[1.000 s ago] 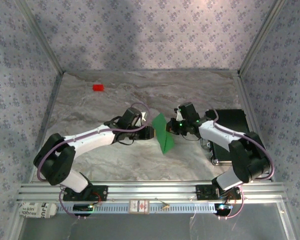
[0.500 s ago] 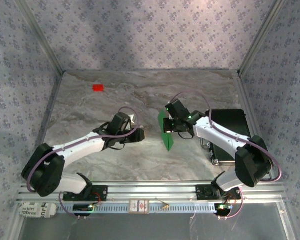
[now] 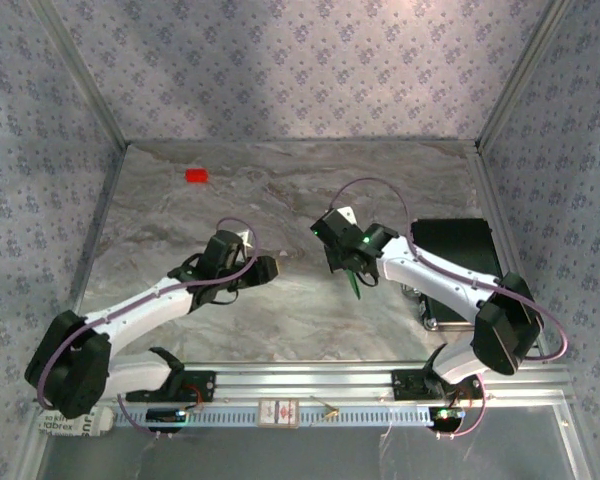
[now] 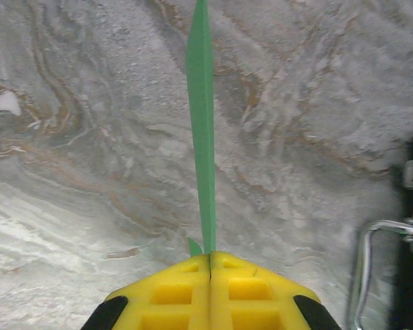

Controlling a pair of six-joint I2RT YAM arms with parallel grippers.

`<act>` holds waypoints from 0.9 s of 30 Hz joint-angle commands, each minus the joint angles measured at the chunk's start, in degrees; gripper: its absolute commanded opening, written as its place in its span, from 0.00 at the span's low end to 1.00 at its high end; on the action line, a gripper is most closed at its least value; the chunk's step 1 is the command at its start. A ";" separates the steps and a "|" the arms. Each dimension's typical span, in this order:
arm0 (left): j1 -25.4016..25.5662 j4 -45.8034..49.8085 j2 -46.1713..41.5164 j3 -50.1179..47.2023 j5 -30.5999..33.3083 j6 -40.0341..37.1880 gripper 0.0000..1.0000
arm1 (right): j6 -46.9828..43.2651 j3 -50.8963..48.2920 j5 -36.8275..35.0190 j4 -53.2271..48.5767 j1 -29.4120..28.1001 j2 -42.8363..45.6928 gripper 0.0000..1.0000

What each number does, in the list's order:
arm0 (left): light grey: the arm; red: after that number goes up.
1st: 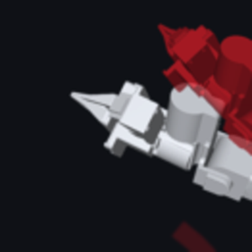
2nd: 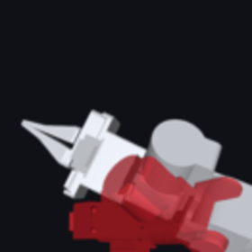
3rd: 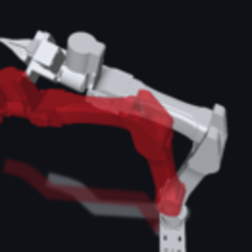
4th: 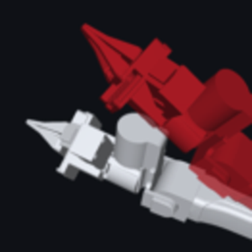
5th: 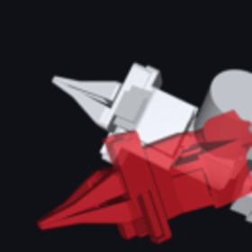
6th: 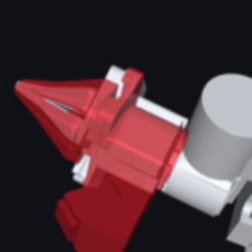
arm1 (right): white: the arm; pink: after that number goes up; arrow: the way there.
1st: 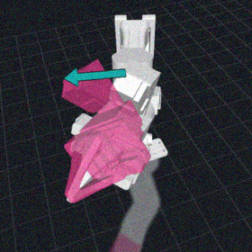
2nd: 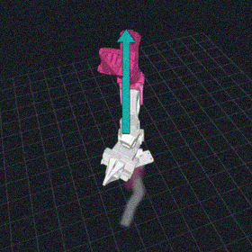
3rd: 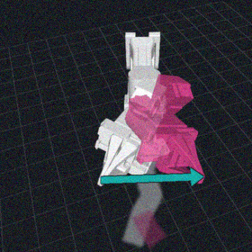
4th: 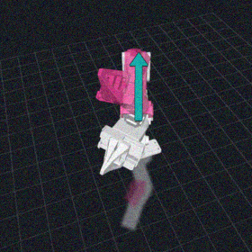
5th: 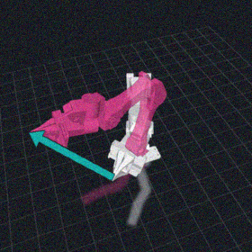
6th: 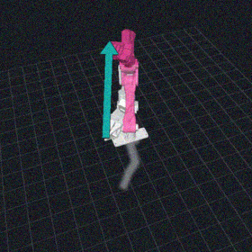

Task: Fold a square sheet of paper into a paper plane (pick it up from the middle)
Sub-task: Turn over the paper at the center of the table.

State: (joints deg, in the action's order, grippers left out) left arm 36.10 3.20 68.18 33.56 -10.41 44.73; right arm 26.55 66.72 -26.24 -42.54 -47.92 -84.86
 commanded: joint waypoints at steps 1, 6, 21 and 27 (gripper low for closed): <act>-0.94 -1.03 -2.93 -1.31 1.23 2.10 0.55 | 2.07 4.06 -11.13 -6.20 -2.14 -2.91 0.04; -2.18 1.99 -7.25 -2.78 4.55 3.42 0.55 | 7.47 9.37 -19.60 -14.70 -5.05 -10.93 0.05; -2.55 20.43 -25.24 -0.87 23.43 4.16 0.55 | 7.56 17.72 -3.13 -3.31 -11.36 -26.00 0.15; -2.61 19.96 -23.69 -0.95 20.43 3.97 0.54 | 7.20 18.83 8.14 2.89 -8.91 -25.29 0.22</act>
State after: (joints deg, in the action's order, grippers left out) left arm 33.74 22.09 43.64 31.40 10.50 48.36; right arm 33.21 83.74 -24.93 -42.87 -58.39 -110.69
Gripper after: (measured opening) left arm 0.546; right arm 0.203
